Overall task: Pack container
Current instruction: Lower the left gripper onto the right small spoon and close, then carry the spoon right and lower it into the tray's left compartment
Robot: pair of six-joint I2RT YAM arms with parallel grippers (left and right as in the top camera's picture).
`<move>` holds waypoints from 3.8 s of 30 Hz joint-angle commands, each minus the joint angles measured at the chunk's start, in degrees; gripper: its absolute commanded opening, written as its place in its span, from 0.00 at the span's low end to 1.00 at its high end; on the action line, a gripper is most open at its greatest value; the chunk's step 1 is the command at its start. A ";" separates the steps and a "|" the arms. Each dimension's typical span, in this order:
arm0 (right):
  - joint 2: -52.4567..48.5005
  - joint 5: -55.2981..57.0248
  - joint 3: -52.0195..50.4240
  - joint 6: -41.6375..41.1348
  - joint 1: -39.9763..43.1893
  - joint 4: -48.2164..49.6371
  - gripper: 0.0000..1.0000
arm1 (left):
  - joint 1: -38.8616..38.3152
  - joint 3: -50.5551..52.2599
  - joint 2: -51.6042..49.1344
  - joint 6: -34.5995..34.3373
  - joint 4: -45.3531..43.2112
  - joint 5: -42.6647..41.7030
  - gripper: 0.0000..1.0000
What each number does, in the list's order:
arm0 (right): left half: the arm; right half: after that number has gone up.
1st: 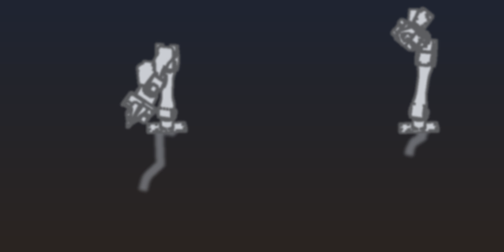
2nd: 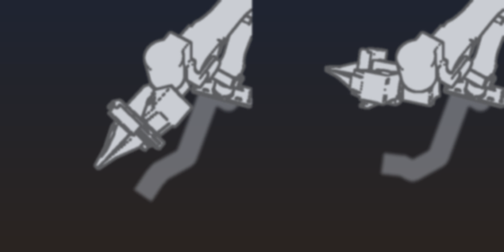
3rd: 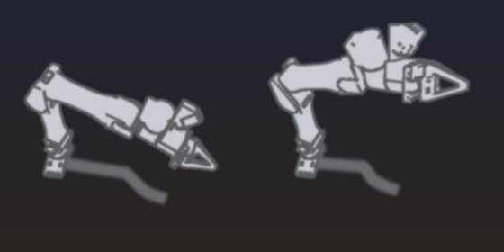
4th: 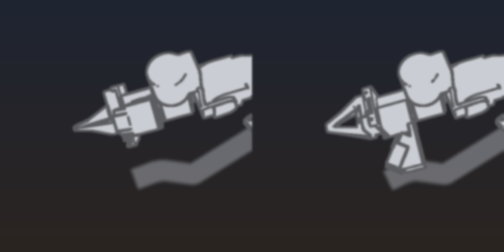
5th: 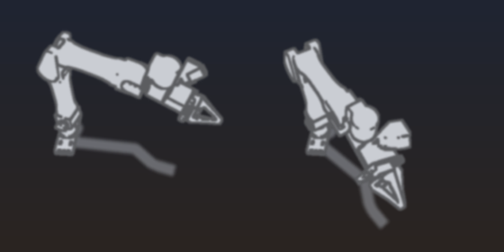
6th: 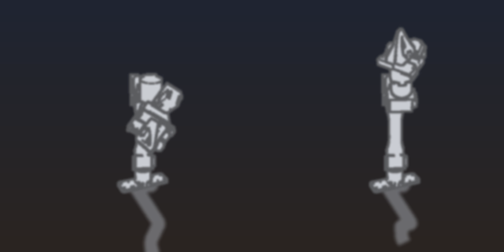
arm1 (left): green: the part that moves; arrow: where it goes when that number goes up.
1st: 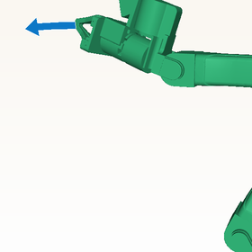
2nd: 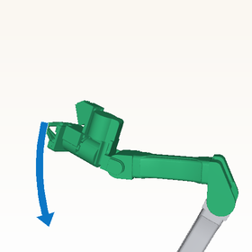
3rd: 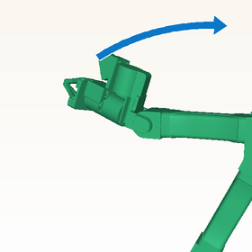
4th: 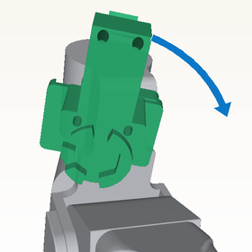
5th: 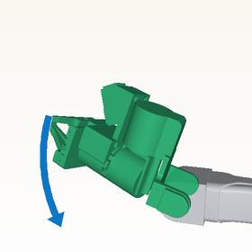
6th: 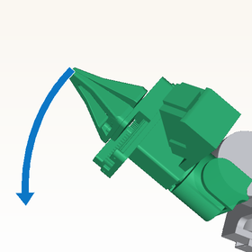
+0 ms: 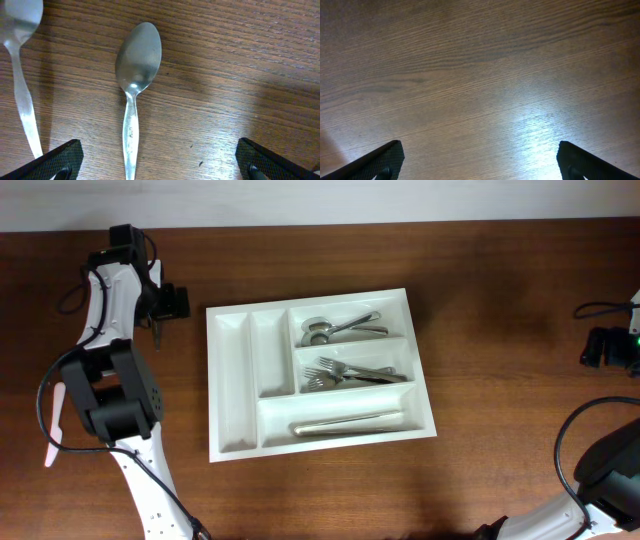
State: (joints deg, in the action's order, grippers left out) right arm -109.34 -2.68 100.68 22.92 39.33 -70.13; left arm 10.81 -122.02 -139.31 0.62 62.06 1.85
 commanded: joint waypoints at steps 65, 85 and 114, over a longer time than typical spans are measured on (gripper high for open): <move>0.13 -0.31 -0.20 -0.04 0.07 0.15 0.99 | 1.73 -0.07 -3.54 5.27 -4.66 0.02 0.67; 0.13 -0.31 -0.20 -0.04 0.07 0.15 0.99 | 1.73 -0.07 -3.54 5.25 -5.03 0.02 0.17; 0.13 -0.31 -0.20 -0.04 0.07 0.15 0.99 | 0.13 -20.85 -3.50 5.22 16.61 -3.67 0.02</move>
State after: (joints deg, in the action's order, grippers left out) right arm -109.34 -2.68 100.68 22.90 39.33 -70.13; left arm 11.88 -136.62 -142.98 5.61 75.57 0.99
